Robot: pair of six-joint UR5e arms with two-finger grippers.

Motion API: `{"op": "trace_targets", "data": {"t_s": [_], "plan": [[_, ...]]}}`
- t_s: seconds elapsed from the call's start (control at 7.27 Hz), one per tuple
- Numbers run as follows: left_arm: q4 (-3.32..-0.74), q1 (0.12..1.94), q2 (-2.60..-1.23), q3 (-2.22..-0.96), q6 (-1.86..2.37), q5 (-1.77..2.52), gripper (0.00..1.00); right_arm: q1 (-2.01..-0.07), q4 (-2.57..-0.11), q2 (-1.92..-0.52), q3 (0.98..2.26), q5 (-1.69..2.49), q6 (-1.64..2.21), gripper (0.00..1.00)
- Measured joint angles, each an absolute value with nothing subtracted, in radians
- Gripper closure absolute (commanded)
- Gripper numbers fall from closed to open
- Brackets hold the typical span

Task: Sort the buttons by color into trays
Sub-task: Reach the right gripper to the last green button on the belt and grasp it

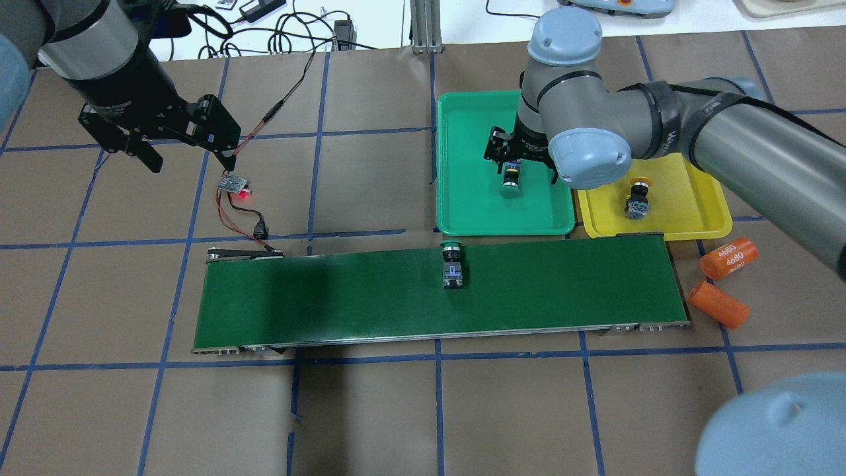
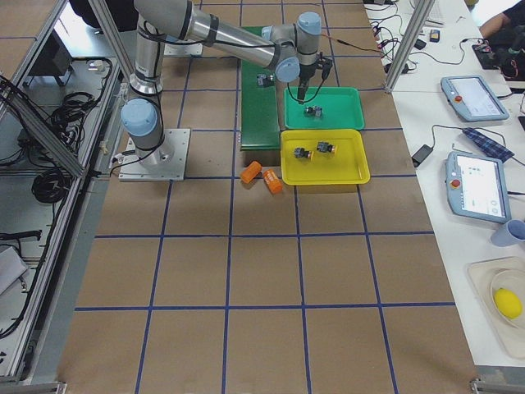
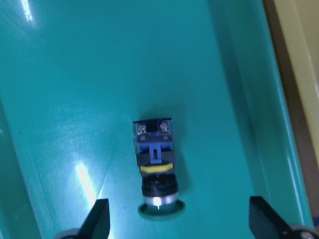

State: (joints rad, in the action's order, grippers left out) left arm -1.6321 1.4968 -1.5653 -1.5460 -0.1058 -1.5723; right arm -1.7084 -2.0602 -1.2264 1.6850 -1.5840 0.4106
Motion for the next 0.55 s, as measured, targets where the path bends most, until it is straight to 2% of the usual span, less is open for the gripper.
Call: {"op": "trace_targets", "data": {"t_s": [0.28,0.55], "plan": [[-1.633,1.496,-1.565,-1.544,-0.106,-1.572,0.00,-1.753,-1.954,-1.322,1.732,-1.560,0.418,0.00],[-1.635,1.496,-1.565,-1.546,-0.106,-1.572,0.00,-1.818,-1.941,-1.346,1.791,-1.550,0.431,0.00]]}}
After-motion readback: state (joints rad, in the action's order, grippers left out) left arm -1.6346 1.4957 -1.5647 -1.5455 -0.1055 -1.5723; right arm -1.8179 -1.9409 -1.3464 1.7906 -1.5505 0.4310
